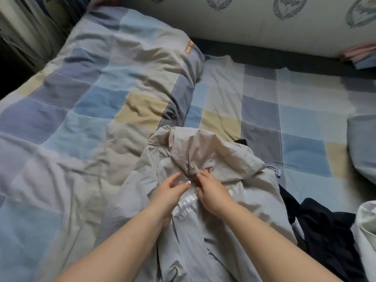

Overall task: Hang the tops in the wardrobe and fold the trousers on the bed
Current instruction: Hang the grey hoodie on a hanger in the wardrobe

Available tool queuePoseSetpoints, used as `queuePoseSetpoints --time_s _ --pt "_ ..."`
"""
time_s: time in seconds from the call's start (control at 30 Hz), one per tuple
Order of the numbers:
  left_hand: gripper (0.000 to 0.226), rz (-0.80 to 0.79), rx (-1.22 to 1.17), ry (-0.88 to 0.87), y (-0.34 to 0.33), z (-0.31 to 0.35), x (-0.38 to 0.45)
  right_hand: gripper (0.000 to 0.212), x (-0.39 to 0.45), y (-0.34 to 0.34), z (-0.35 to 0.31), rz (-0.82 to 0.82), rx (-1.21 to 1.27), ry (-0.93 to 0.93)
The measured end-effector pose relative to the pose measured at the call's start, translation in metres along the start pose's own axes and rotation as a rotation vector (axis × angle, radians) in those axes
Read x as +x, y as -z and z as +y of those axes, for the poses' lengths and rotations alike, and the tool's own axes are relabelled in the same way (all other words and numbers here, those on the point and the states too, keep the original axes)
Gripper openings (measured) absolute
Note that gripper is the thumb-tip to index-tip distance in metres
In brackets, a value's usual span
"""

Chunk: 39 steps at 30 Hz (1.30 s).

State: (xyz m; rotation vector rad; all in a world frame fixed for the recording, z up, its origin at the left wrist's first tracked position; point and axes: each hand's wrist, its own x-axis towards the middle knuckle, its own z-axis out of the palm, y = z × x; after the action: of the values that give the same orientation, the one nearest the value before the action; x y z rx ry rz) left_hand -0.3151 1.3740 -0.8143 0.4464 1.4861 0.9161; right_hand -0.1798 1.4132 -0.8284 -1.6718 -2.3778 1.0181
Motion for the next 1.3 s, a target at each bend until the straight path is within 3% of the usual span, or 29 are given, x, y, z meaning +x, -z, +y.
queuePoseSetpoints --time_s 0.13,0.3,0.4,0.47,0.6,0.7,0.77,0.87,0.9,1.03,1.13,1.3 --pt "0.022 -0.003 -0.174 -0.047 -0.011 0.012 -0.012 0.038 -0.036 0.008 -0.03 0.084 0.201 0.109" --pt "0.013 0.054 -0.17 -0.079 -0.001 0.039 -0.046 0.031 -0.08 0.028 -0.078 0.058 0.342 0.25" --pt "0.012 0.055 -0.191 -0.099 0.015 0.065 -0.078 0.04 -0.098 0.053 -0.09 0.213 0.228 0.289" --pt "0.016 0.028 -0.219 -0.127 0.022 0.085 -0.1 0.057 -0.104 0.067 -0.095 0.292 0.119 0.225" --pt "0.016 -0.049 -0.246 -0.229 0.036 0.137 -0.157 0.094 -0.116 0.098 -0.119 0.21 0.026 0.109" --pt "0.019 -0.106 -0.168 -0.319 0.048 0.176 -0.205 0.101 -0.129 0.122 -0.154 0.135 0.148 0.069" --pt "0.023 -0.118 -0.129 -0.383 0.057 0.202 -0.241 0.087 -0.142 0.14 -0.192 0.149 0.133 0.11" --pt "0.025 -0.147 -0.141 -0.496 0.077 0.242 -0.318 0.034 -0.183 0.173 -0.267 0.272 0.289 0.232" --pt "0.026 -0.164 -0.151 -0.53 0.084 0.254 -0.345 0.026 -0.199 0.187 -0.292 0.305 0.369 0.261" --pt "0.042 -0.199 -0.097 -0.648 0.121 0.3 -0.45 0.028 -0.259 0.24 -0.389 0.309 0.823 0.301" --pt "0.052 -0.095 -0.085 -0.749 0.151 0.327 -0.522 0.022 -0.304 0.277 -0.461 0.229 1.154 0.286" --pt "0.055 0.051 0.052 -0.817 0.171 0.338 -0.611 0.017 -0.372 0.339 -0.535 0.27 1.427 0.332"
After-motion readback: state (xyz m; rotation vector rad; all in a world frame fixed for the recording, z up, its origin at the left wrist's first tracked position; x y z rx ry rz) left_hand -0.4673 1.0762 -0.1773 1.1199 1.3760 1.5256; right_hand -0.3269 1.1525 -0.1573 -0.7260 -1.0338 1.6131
